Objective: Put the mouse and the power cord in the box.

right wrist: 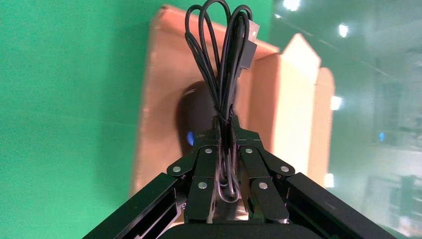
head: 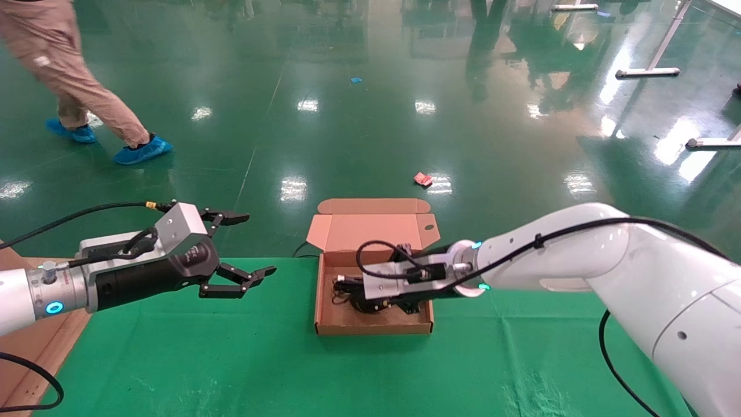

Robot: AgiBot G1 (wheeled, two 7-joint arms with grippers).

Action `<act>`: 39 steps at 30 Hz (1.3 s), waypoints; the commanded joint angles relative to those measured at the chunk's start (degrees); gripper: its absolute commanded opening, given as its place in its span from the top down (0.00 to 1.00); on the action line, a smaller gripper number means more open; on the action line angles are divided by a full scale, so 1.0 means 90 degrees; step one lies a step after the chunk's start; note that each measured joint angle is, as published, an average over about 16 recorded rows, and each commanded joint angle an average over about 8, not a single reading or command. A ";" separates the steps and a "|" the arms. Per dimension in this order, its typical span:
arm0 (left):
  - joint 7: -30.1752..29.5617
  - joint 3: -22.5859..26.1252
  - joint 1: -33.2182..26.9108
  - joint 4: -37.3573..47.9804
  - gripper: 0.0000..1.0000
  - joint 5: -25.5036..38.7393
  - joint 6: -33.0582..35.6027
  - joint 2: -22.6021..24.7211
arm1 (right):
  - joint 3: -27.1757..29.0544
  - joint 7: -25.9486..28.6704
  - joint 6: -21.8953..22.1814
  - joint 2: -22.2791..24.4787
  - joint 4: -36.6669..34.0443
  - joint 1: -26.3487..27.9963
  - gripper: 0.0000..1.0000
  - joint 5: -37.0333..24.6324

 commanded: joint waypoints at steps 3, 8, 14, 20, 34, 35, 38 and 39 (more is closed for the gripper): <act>0.0000 -0.0007 0.0008 -0.0011 0.00 -0.0013 0.0007 -0.0021 | -0.0078 0.0011 0.0068 0.0003 -0.0014 -0.0051 0.00 0.0065; -0.0002 -0.0002 0.0008 -0.0012 0.00 -0.0001 0.0000 -0.0006 | -0.0050 0.0007 0.0048 0.0003 -0.0017 -0.0043 0.00 0.0051; -0.0004 0.0001 0.0006 -0.0011 0.00 0.0006 -0.0008 0.0005 | -0.0021 0.0004 0.0024 0.0003 -0.0017 -0.0020 0.00 0.0026; -0.0006 0.0004 0.0003 -0.0009 0.00 0.0010 -0.0015 0.0013 | 0.0008 0.0006 -0.0002 0.0010 -0.0009 -0.0008 0.00 0.0015; -0.0540 -0.0524 0.0335 -0.0646 0.00 0.0015 0.0330 -0.0181 | 0.0960 0.0499 -0.0694 0.0767 0.0801 -0.0621 0.00 0.0698; -0.0612 -0.0596 0.0380 -0.0733 0.00 0.0016 0.0377 -0.0207 | 0.1062 0.0553 -0.0768 0.0848 0.0888 -0.0688 0.00 0.0772; -0.0828 -0.0811 0.0515 -0.0993 0.00 0.0018 0.0518 -0.0287 | 0.1366 0.0712 -0.0989 0.1091 0.1148 -0.0887 0.00 0.0994; -0.0899 -0.0881 0.0559 -0.1077 0.00 0.0018 0.0564 -0.0312 | 0.1465 0.0764 -0.1061 0.1170 0.1232 -0.0952 0.00 0.1066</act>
